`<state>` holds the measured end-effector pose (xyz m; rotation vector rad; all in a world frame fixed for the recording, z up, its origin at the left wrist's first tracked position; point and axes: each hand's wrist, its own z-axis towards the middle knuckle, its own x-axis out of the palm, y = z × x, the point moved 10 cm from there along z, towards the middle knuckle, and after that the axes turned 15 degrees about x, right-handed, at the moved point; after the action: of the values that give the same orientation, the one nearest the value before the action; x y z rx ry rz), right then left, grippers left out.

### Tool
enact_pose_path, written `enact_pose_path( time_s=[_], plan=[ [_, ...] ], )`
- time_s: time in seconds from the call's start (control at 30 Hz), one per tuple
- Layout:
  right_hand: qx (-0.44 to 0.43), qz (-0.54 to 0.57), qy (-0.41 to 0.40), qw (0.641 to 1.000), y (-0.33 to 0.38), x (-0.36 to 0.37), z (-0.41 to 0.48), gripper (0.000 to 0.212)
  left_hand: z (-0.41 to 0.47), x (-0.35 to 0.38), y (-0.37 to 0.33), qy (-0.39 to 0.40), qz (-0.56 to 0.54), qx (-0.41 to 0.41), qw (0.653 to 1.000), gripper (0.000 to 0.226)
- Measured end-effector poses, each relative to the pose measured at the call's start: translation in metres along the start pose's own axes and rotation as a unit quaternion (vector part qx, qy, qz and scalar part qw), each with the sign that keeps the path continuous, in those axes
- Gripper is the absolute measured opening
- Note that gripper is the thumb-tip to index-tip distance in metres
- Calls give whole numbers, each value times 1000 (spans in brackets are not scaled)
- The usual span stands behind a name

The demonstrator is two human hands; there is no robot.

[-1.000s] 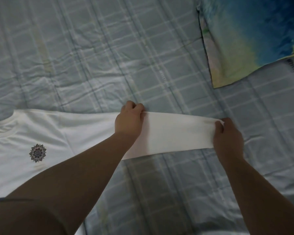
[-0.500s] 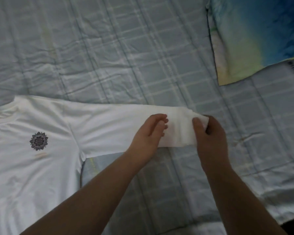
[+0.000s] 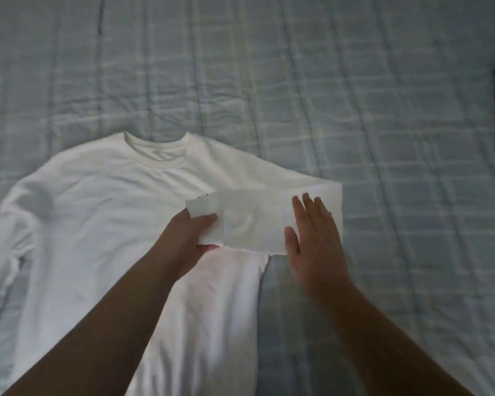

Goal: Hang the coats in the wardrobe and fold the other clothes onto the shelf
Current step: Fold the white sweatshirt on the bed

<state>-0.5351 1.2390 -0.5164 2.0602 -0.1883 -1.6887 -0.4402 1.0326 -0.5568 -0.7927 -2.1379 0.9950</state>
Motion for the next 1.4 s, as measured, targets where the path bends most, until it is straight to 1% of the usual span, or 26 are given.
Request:
enact_pose_path(
  time_s=[0.1,0.17,0.27,0.37,0.47,0.53,0.63,0.7,0.73,0.8,0.83,0.87,0.93,0.97,1.0,1.07,1.13,1.17,1.27,1.4],
  plan=[
    [-6,-114,43,993,43,53,3,60,9,-88,-26,-31,14,6,999,40],
    [-22,-159,50,986,74,76,1,61,13,-140,-43,-51,3,12,999,34],
    [-23,-197,53,979,115,105,0,63,19,-210,-64,-69,-5,20,997,27],
    [-12,-220,67,973,143,134,-2,65,26,-269,-78,-67,23,16,997,34],
    [-15,-239,72,968,164,157,-4,66,31,-321,-84,-90,50,20,994,38],
    [-13,-255,76,964,172,171,-6,67,36,-345,-81,-92,65,16,994,43],
    [9,-268,80,960,173,185,-5,67,45,-371,-78,-105,116,25,987,25],
    [23,-274,74,959,173,191,-5,68,52,-383,-81,-120,183,40,975,25],
    [25,-272,72,959,174,193,-5,68,54,-386,-85,-122,247,51,960,27],
    [26,-269,72,960,175,194,-6,68,54,-388,-95,-130,377,74,914,27],
    [28,-271,73,959,176,194,-6,68,52,-389,-98,-143,396,84,903,28],
    [31,-270,73,960,177,193,-6,69,48,-388,-101,-153,387,93,904,29],
    [32,-253,70,964,188,189,-6,69,34,-393,-101,-178,286,100,936,27],
    [22,-239,70,968,199,189,-7,69,25,-401,-102,-194,237,101,946,25],
    [-1,-225,75,971,215,191,-10,68,14,-413,-103,-212,216,100,948,22],
    [-71,-205,92,972,259,205,-23,66,-12,-446,-108,-235,236,102,937,13],
    [-152,-184,104,965,315,222,-43,64,-41,-479,-111,-256,267,103,923,12],
    [-196,-176,110,958,344,232,-57,63,-56,-498,-111,-271,292,100,912,14],
    [-313,-170,139,924,420,265,-105,61,-106,-550,-113,-325,397,80,855,16],
    [-425,-170,174,872,498,312,-165,59,-185,-620,-92,-404,420,31,812,25]
  ],
)
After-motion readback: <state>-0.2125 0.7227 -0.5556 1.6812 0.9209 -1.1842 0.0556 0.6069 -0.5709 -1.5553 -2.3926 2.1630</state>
